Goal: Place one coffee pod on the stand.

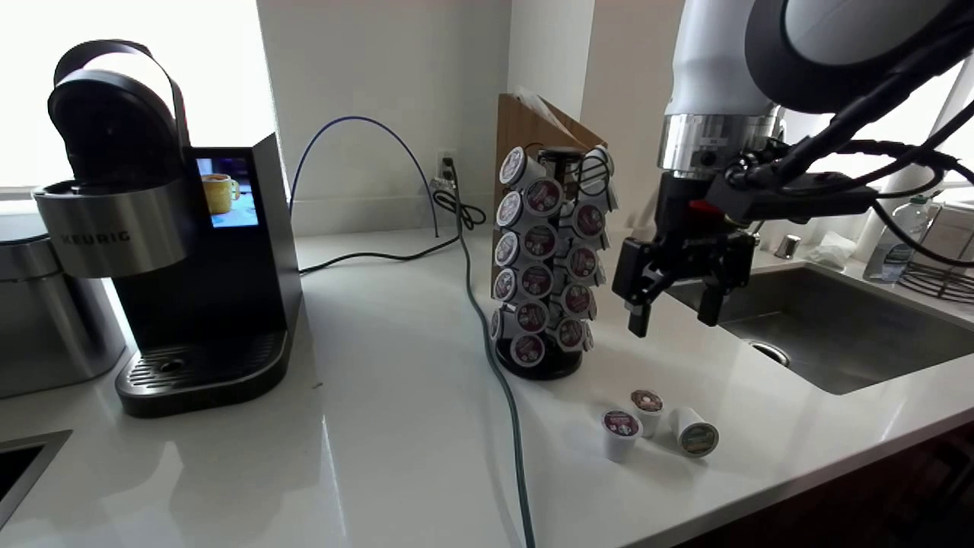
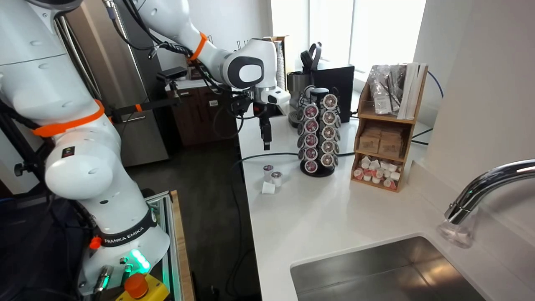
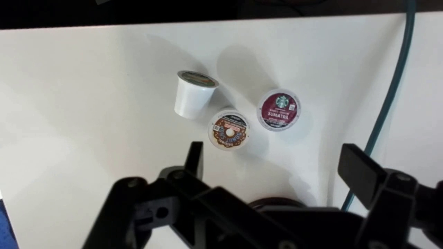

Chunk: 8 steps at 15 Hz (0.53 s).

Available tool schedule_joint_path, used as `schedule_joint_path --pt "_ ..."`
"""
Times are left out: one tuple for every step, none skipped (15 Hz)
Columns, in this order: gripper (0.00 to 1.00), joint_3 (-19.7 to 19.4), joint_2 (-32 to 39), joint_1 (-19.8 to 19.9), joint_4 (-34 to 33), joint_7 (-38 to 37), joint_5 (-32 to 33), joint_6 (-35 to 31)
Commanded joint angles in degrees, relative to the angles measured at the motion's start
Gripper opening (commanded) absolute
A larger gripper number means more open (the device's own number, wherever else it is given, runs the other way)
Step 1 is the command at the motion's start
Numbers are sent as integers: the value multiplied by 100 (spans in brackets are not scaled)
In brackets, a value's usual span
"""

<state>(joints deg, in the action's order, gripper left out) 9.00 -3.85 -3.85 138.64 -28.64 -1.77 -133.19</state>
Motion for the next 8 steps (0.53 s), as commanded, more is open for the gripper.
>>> schedule_joint_path --pt "100 27 190 -157 203 -637 -322 -920" --pt "100 50 269 -206 252 -789 -417 -1129" --pt "100 67 332 -252 302 -959 -444 -1313" --pt "100 77 390 -297 355 -1139 -459 -1450" --pt "100 85 414 -339 427 -1340 -458 -1567" --pt "100 82 435 -375 518 -1697 -355 -1694" --pt "100 67 463 -403 569 -1948 -313 -1740" --pt "100 45 497 -418 619 -2224 -218 -1760"
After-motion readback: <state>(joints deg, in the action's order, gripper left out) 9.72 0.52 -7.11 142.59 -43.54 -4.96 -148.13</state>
